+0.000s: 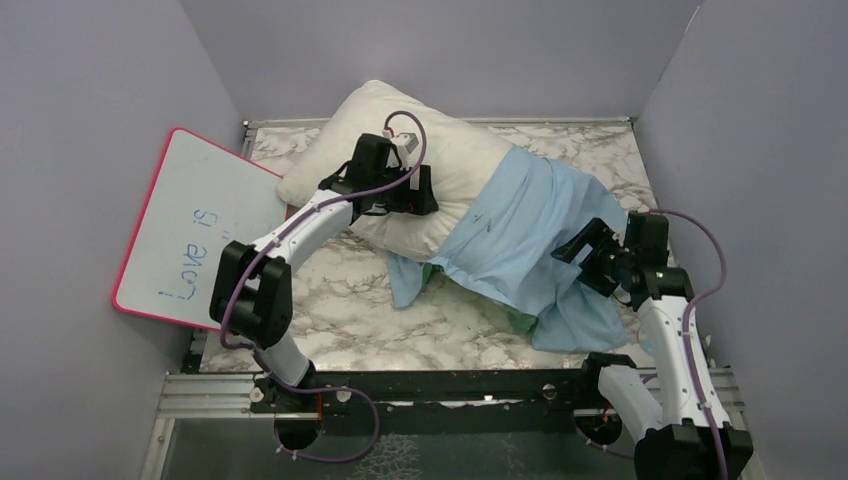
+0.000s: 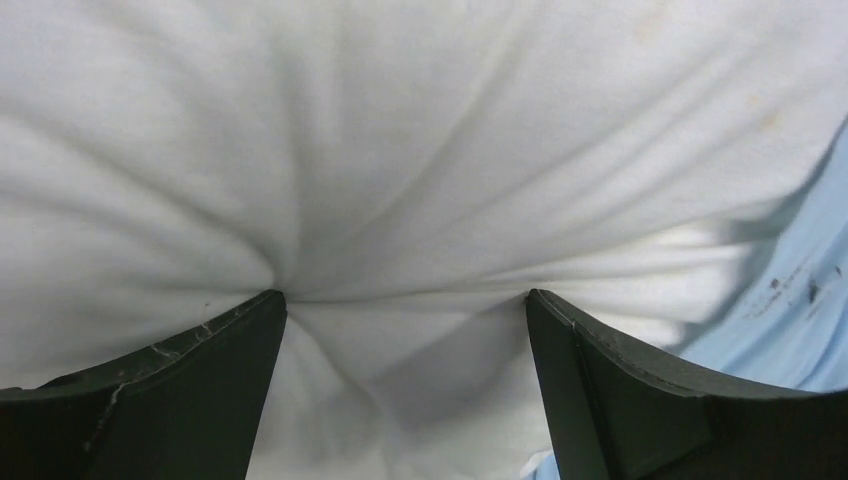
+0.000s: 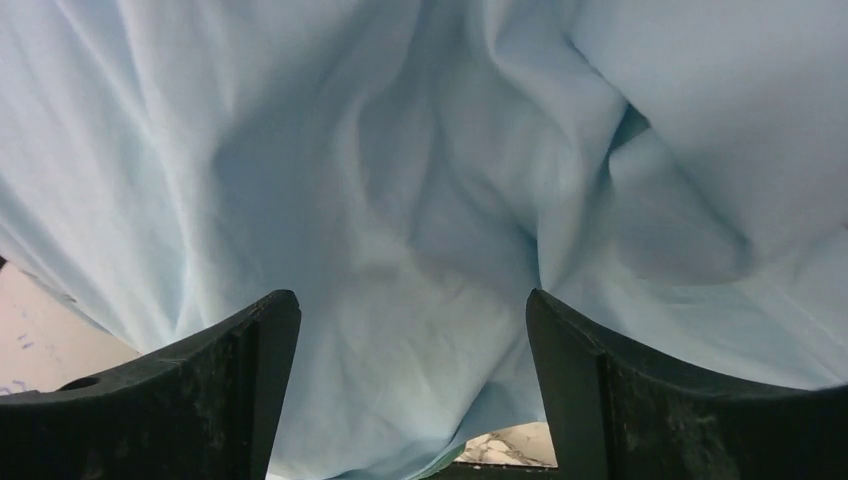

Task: Remove the pillowcase from the pillow
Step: Remove the pillow from the pillowcase.

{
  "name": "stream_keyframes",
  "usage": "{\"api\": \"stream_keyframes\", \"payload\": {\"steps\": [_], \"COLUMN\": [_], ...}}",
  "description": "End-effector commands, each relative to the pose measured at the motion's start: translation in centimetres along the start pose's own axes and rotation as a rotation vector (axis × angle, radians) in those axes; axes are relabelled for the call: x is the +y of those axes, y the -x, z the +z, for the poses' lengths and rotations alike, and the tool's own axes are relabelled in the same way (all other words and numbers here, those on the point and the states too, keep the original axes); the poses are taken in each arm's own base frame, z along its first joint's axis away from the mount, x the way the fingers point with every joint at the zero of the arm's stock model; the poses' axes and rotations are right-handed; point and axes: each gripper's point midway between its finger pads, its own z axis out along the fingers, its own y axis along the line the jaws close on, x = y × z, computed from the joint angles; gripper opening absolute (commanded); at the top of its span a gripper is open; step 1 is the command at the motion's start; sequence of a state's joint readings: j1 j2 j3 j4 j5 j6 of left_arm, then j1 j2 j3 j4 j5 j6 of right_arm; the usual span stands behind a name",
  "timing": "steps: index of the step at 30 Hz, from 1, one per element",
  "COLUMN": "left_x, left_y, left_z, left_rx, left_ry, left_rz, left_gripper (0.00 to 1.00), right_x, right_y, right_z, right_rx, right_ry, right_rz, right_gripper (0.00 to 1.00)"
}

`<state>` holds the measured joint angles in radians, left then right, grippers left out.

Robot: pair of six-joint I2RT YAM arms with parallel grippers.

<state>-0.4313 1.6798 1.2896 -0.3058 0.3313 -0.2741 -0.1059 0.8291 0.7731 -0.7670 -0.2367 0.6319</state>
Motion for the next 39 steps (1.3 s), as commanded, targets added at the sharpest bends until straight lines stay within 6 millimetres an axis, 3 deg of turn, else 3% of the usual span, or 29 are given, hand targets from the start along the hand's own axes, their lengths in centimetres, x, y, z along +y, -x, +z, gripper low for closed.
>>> {"api": "stream_keyframes", "payload": {"steps": [1, 4, 8, 13, 16, 21, 25, 28, 30, 34, 39], "left_x": [-0.7, -1.2, -1.2, -0.4, -0.6, -1.0, -2.6, -3.2, -3.4, -3.8, -3.8], "left_y": [-0.3, 0.2, 0.0, -2.4, -3.6, -5.1, -4.7, -4.2, -4.0, -3.6, -4.9], "left_z": [-3.3, -5.5, -8.0, -9.6, -9.8, -9.2, -8.1, -7.4, -6.8, -5.9, -3.7], "left_rx": [0.001, -0.039, -0.089, -0.097, -0.098, -0.119, -0.179, -0.232, -0.244, -0.258, -0.198], "left_ry": [0.002, 0.020, 0.061, 0.124, 0.108, 0.064, -0.069, -0.142, -0.178, -0.217, -0.220], "left_rz": [-0.018, -0.024, -0.063, -0.157, -0.200, -0.336, -0.458, -0.506, -0.528, -0.521, -0.519], "left_gripper": [0.95, 0.97, 0.99, 0.99, 0.99, 0.99, 0.99, 0.99, 0.99, 0.99, 0.99], "right_x": [1.8, -0.3, -0.1, -2.3, -1.6, -0.2, 1.3, 2.0, 1.4, 0.7, 0.7], "right_y": [-0.4, -1.8, -3.3, -2.2, -2.3, -5.3, -8.1, -10.4, -11.9, -12.5, -12.9], "right_z": [1.8, 3.7, 4.2, 1.2, -1.3, -4.3, -5.0, -4.3, -3.3, -2.6, -1.7], "right_rx": [0.034, 0.081, 0.144, 0.018, -0.024, 0.017, 0.116, 0.246, 0.319, 0.341, 0.382], "right_ry": [0.129, 0.060, 0.097, -0.073, -0.059, 0.052, 0.188, 0.272, 0.258, 0.218, 0.226], "right_rz": [0.020, 0.054, 0.080, 0.194, 0.265, 0.429, 0.558, 0.603, 0.637, 0.649, 0.693], "right_gripper": [0.89, 0.90, 0.90, 0.91, 0.91, 0.91, 0.91, 0.94, 0.94, 0.95, 0.96]}}
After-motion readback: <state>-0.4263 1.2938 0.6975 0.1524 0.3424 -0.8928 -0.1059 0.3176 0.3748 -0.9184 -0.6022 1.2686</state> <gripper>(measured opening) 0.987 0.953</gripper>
